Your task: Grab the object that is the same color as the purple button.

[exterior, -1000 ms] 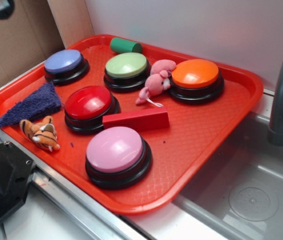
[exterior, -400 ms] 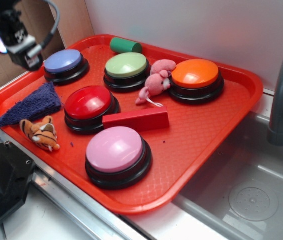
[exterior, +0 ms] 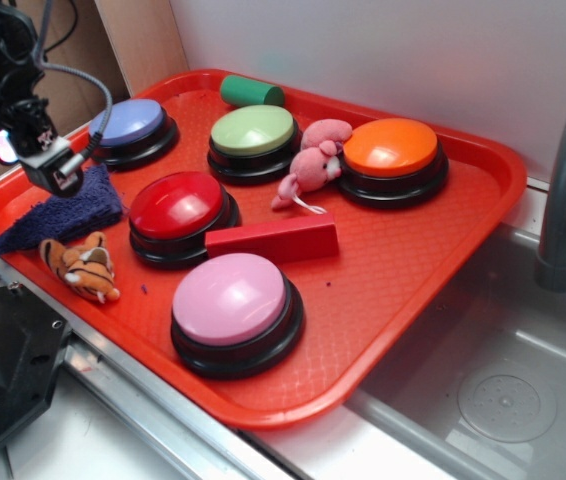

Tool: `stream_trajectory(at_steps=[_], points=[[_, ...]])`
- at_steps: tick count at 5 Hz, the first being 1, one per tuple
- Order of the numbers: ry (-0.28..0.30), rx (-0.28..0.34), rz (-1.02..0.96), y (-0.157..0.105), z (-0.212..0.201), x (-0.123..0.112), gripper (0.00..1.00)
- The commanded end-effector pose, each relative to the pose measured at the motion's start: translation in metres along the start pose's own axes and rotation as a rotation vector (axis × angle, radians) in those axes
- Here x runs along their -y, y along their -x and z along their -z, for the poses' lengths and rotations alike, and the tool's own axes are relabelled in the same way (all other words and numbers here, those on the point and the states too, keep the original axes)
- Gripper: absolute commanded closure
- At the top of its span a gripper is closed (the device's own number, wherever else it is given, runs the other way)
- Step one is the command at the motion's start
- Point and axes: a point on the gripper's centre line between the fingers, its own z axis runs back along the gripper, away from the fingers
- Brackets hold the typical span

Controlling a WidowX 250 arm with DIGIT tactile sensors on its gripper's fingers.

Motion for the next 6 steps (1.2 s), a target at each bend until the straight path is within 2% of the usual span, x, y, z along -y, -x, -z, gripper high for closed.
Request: stream_trajectory(at_steps=[1,2,3,4,6], points=[[-0.046,0.012,-0.018,-0.006,0.039,-0.023,0.00],[-0.021,-0.008,-0.006,-0.008,0.057,-0.019,0.00],[-0.021,-0.022,-0.001,-0.007,0.066,-0.014,0.05],[-0.026,-0.023,-0.024,-0.006,0.068,-0.013,1.00],[-0.039,-0.024,-0.049,-0.004,0.063,-0.015,1.00]])
